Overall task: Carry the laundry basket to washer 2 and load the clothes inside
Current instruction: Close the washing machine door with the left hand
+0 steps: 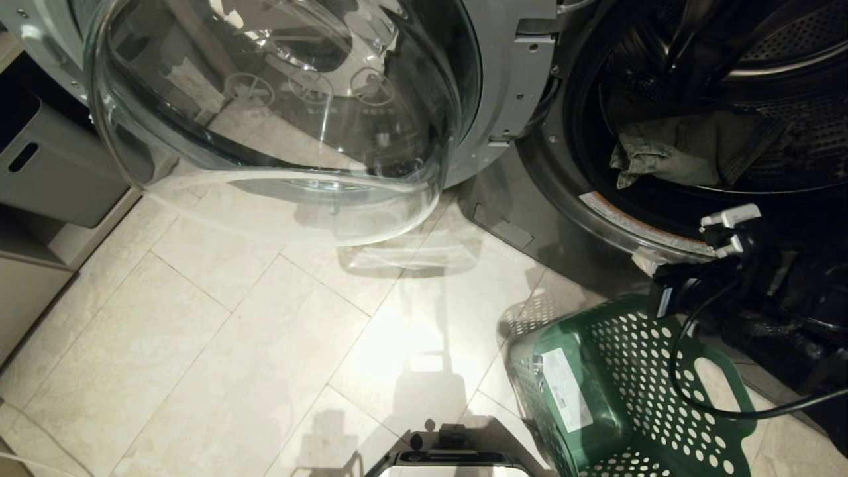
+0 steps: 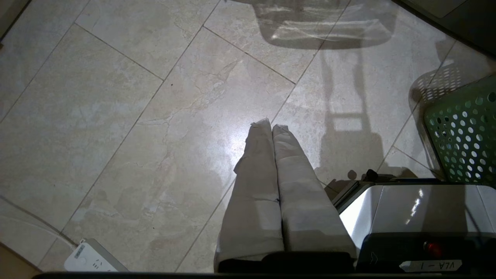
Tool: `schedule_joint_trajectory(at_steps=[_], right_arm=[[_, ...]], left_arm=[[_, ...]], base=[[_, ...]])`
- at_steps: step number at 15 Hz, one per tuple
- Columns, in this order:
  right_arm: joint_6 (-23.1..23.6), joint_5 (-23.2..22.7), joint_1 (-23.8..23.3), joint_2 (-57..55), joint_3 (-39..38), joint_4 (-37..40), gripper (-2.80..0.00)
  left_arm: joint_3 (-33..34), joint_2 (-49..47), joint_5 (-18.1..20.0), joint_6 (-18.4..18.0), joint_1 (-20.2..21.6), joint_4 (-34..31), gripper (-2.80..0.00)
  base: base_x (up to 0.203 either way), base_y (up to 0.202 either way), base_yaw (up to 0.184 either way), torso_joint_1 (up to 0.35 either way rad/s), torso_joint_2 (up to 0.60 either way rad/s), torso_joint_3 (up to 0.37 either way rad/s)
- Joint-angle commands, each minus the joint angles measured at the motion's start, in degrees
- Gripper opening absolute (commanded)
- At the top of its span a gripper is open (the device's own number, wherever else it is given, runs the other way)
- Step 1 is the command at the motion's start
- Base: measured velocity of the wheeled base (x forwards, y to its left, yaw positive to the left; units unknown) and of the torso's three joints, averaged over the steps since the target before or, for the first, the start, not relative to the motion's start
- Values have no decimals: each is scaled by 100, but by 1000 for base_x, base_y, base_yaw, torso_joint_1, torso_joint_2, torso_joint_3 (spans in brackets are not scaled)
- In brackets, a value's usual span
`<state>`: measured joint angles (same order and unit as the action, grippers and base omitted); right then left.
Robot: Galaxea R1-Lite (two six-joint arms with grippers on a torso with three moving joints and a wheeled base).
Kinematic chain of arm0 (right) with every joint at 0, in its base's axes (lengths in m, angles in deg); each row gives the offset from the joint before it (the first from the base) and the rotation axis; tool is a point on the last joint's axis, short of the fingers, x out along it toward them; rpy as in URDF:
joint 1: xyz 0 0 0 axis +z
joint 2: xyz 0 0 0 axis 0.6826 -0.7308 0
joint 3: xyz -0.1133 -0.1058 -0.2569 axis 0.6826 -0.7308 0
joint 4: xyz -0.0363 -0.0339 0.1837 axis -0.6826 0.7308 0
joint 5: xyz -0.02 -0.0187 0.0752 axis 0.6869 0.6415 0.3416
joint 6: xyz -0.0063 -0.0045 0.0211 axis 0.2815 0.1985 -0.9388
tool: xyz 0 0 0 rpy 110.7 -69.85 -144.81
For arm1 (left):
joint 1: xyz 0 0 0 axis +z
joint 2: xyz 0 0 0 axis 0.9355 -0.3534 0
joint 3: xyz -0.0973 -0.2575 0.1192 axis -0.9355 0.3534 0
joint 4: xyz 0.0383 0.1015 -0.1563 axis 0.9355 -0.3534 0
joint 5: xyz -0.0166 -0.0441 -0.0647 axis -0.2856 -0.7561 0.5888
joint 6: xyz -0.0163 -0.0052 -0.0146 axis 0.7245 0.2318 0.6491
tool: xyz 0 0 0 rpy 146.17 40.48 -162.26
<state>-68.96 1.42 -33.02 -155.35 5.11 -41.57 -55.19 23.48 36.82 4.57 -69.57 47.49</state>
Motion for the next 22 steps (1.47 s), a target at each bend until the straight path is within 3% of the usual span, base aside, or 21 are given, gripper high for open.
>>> schedule_joint_trajectory(at_steps=[1,12,19,22], right_arm=[[20,188,19,-348,292,-53,-280],[-9,645,-312,-1113,1633,-55,-280],[21,926,-331,-1906,3202,-62,-280],[283,988,-606,-1946,3432,-290,-280]], left_arm=[[9,-7,2,0,0,-2,-280],[7,-7,2,0,0,-1,-280],[0,-7,2,0,0,6,-280],[0,-7,2,0,0,6,-280]], base=[[0,0,0,0,0,0],[0,0,0,0,0,0],[0,0,0,0,0,0],[0,0,0,0,0,0]])
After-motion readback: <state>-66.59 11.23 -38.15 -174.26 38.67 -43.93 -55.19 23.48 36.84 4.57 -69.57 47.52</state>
